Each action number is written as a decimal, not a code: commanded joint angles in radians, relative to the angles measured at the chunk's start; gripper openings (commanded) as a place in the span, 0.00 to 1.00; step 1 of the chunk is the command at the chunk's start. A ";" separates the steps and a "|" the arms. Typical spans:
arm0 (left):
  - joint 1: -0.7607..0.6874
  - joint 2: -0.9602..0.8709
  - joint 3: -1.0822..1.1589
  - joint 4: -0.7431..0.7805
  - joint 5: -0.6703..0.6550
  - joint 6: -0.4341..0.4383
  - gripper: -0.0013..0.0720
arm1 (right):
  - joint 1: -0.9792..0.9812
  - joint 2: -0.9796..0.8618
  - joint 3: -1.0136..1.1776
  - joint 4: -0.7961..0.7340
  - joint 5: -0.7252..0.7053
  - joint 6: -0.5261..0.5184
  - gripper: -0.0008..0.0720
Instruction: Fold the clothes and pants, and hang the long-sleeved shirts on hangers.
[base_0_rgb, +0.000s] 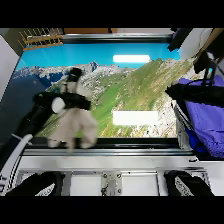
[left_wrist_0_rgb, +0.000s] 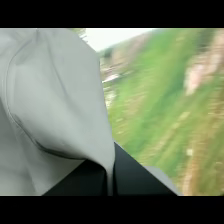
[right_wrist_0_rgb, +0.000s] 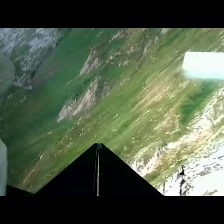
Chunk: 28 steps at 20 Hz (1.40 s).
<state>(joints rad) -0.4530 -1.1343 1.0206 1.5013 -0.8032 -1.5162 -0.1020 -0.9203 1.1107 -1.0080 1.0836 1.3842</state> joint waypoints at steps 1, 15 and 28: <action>-0.261 0.029 0.000 -0.083 0.081 0.019 0.03 | -0.065 0.031 0.006 0.007 -0.035 0.000 0.05; 0.446 0.200 -0.448 -0.290 -0.155 -0.261 0.94 | -0.084 0.070 0.005 0.011 -0.008 0.000 0.05; 0.255 -0.125 -0.367 -0.391 -0.120 -0.191 0.07 | -0.084 0.070 0.005 0.010 0.027 -0.001 0.05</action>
<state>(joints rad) -0.1612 -1.2087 0.5980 1.1179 -0.9203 -1.7187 -0.1852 -0.8505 1.1156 -0.9977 1.0901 1.3838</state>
